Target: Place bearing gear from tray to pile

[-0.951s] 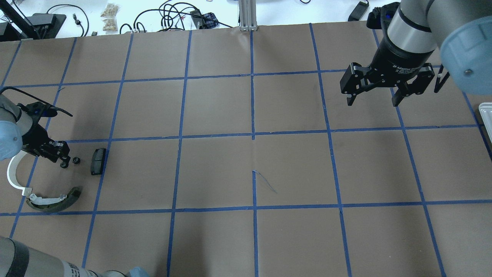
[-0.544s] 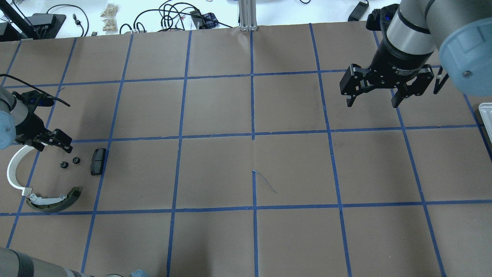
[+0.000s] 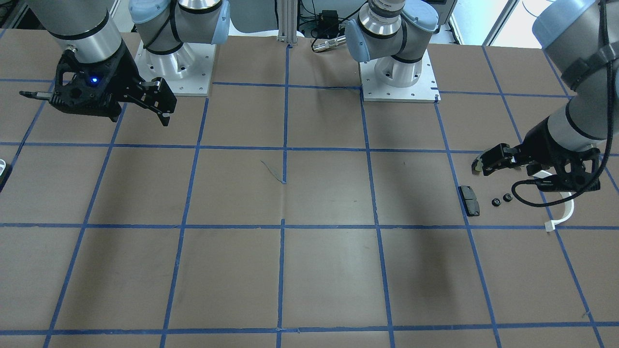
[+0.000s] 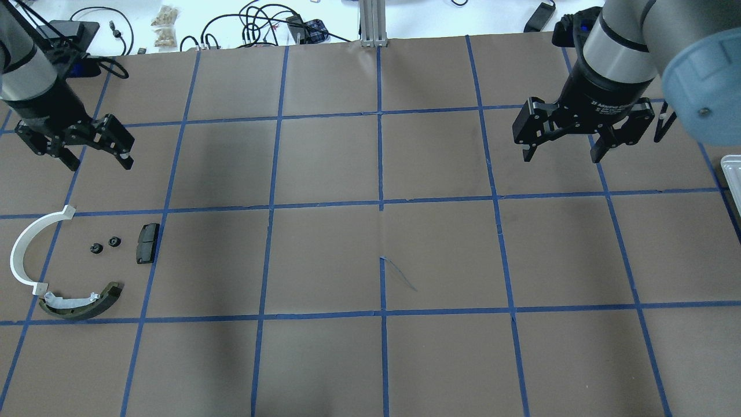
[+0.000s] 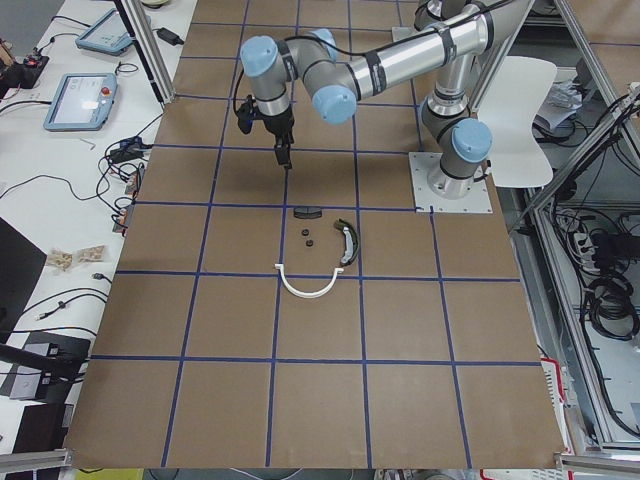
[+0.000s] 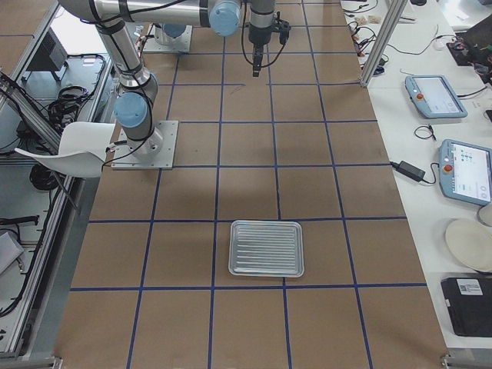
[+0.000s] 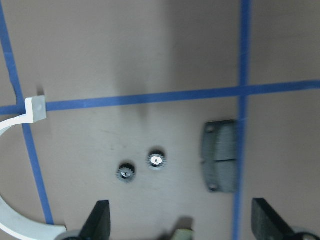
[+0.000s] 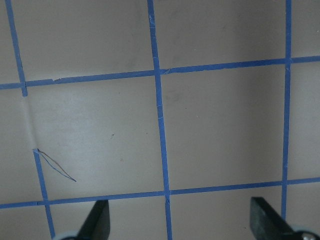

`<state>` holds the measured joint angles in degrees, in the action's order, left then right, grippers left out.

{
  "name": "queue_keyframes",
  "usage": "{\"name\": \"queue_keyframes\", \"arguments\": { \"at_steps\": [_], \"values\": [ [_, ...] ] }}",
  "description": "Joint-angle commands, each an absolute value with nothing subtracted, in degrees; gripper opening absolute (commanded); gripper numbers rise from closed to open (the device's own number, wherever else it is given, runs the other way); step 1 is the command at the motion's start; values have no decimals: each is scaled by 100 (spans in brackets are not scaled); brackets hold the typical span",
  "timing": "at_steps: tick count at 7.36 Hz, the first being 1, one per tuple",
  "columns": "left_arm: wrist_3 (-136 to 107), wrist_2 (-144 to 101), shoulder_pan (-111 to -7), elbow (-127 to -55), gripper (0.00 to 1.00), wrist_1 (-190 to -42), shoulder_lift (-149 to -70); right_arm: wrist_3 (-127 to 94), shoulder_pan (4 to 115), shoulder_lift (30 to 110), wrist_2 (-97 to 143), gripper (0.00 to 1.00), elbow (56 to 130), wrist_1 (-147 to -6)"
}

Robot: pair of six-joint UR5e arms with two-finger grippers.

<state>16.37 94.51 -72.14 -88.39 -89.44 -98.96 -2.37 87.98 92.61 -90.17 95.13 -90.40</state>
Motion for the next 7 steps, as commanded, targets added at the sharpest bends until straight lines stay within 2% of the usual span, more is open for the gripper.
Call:
{"name": "queue_keyframes", "arguments": {
  "at_steps": [1,4,7],
  "values": [
    [78,9203,-8248,-8062,100,-9682,-9546,-237,8807,9264,-9035,100,9492,-9035],
    [-695,9273,-9446,-8006,100,-9712,-9405,-237,8798,9272,-9009,100,9466,-9044],
    [131,9211,-9291,-8146,100,-9712,-9343,-246,8807,9272,-9000,100,9475,-9071]
  ]
}}
